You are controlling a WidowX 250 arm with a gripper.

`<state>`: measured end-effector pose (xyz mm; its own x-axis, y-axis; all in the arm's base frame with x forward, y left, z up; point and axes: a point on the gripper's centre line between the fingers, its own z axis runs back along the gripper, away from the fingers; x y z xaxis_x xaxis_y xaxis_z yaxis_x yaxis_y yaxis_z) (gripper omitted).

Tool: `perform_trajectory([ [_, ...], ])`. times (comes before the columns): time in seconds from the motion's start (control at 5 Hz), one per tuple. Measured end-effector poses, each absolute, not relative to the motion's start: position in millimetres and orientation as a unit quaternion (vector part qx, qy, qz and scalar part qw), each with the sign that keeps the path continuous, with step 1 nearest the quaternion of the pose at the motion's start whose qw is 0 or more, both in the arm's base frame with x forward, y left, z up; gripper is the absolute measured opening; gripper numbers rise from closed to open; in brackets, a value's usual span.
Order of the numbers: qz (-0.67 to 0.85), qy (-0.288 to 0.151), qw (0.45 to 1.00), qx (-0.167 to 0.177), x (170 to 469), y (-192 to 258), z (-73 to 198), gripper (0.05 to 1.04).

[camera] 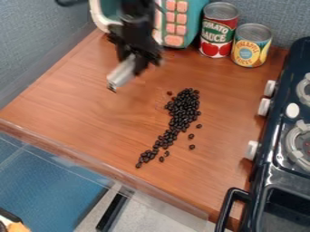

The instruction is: Sweep into pile

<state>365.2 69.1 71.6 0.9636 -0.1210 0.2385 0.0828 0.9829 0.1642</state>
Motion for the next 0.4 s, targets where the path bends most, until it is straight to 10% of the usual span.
perform_trajectory([
  [0.4,0.074,-0.073,0.993,0.055,351.3,120.0,66.0,0.389],
])
